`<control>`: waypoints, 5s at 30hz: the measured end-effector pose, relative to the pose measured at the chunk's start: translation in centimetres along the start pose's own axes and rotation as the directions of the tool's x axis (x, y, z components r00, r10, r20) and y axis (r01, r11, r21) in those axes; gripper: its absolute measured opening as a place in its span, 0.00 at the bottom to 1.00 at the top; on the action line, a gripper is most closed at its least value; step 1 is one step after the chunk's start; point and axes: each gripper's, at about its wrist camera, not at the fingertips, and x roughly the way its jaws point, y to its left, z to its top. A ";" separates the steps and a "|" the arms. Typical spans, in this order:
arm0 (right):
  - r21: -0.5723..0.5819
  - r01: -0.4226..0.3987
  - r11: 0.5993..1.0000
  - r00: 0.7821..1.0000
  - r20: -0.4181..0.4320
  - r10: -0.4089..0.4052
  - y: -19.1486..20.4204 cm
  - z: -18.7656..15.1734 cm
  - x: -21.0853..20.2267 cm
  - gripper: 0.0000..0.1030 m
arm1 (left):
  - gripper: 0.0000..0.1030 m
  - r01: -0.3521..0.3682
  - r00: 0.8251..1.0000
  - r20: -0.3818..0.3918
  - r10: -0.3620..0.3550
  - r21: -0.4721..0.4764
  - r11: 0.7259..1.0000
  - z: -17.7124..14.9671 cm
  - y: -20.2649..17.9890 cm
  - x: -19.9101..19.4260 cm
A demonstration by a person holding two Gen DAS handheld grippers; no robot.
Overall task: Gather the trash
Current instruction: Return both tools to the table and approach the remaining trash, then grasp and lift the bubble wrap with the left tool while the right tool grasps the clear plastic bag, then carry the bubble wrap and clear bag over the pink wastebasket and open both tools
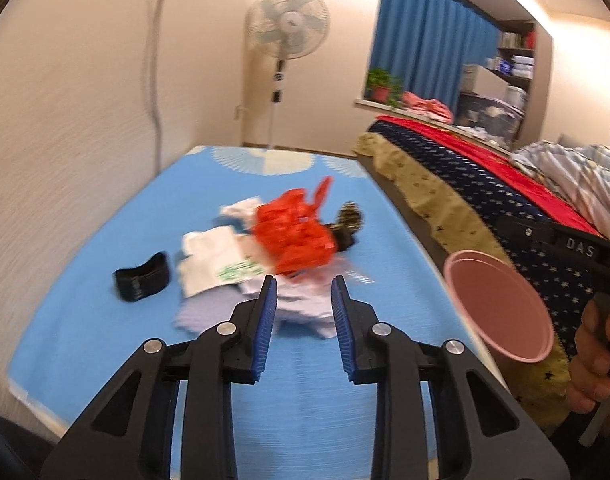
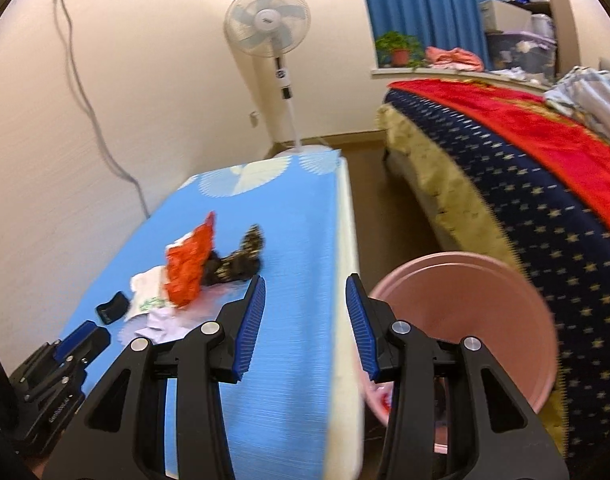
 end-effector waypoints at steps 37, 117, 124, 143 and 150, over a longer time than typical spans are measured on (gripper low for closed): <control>0.145 -0.204 0.968 0.931 -0.278 0.238 5.3 -3.1 11.6 0.22 | 0.32 -0.130 0.978 -0.182 0.102 -0.150 0.980 -3.2 4.8 6.3; 0.030 0.033 0.999 0.999 0.021 -0.034 -5.1 2.6 -7.1 0.02 | 0.12 -0.007 1.000 -0.023 0.009 0.068 0.998 -0.8 -5.6 -0.8; 0.055 0.101 0.993 0.994 0.024 -0.103 -7.6 3.4 -7.2 0.01 | 0.12 0.047 0.999 -0.029 -0.045 0.097 0.994 -0.2 -8.3 0.7; 0.186 0.207 0.961 0.977 0.008 -0.212 -14.2 4.4 -6.6 0.01 | 0.12 0.228 0.973 -0.067 -0.219 0.210 0.951 1.1 -18.7 4.9; 0.210 0.232 0.950 0.972 -0.006 -0.236 -15.1 4.3 -6.4 0.05 | 0.15 0.318 0.947 -0.123 -0.297 0.236 0.918 0.7 -21.5 6.2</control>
